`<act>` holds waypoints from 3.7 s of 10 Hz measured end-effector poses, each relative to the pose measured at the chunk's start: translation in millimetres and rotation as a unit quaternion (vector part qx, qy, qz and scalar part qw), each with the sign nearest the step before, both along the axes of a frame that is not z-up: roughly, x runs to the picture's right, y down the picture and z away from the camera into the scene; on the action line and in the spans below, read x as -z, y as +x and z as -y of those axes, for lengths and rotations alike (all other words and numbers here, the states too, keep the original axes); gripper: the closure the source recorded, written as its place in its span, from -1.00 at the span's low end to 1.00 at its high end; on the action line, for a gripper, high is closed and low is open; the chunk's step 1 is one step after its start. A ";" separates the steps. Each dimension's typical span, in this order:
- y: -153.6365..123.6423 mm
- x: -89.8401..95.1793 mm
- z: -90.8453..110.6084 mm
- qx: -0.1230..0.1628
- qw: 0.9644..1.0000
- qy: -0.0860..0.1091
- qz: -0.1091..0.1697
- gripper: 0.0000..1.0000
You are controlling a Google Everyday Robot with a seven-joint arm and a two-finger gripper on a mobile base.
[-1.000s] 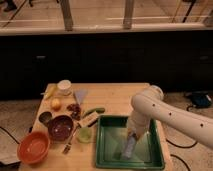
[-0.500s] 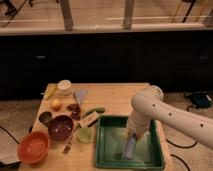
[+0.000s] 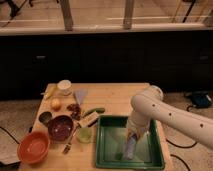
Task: Place sponge in tray
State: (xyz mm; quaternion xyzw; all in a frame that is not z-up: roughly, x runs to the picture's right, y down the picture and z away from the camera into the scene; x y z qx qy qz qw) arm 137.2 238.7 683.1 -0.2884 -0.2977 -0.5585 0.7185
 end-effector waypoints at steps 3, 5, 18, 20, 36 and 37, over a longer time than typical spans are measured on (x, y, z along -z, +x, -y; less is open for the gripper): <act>-0.8 -0.4 -0.7 0.009 1.000 0.001 0.009 0.42; -0.7 -0.2 -0.6 0.012 1.000 0.002 0.013 0.42; -1.0 2.6 0.3 0.039 0.998 0.008 0.039 0.30; -0.8 2.8 0.4 0.041 0.998 0.008 0.041 0.30; -1.7 4.6 1.3 0.069 0.995 0.013 0.074 0.30; -1.7 4.6 1.3 0.072 0.994 0.014 0.076 0.30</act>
